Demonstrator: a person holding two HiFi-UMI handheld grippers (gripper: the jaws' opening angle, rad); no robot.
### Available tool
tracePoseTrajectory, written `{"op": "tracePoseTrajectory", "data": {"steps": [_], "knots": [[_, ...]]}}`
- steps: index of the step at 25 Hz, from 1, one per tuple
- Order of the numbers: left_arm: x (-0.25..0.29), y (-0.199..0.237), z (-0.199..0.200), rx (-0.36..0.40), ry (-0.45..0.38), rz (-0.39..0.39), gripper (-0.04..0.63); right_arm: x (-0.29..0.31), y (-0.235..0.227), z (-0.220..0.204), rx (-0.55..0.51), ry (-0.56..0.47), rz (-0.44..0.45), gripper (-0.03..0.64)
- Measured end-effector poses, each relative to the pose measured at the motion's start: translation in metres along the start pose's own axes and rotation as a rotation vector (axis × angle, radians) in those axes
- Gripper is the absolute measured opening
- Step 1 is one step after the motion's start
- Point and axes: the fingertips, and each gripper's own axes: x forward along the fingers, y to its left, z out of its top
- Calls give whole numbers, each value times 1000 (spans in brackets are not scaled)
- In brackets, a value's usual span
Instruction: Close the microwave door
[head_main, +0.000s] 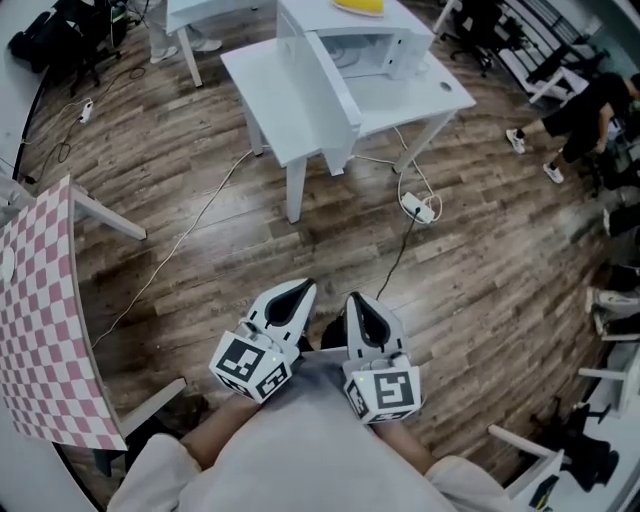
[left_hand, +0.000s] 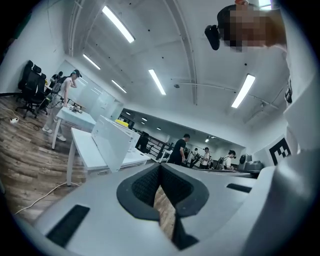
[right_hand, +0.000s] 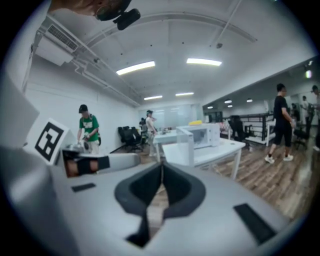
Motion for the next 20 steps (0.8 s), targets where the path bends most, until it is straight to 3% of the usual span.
{"op": "tracePoseTrajectory", "data": {"steps": [9, 20], "knots": [[17, 9, -6, -40, 29, 8, 18, 8, -14, -9, 66, 24, 1, 25], [71, 27, 5, -17, 67, 21, 18, 49, -60, 9, 96, 12, -7, 25]]}}
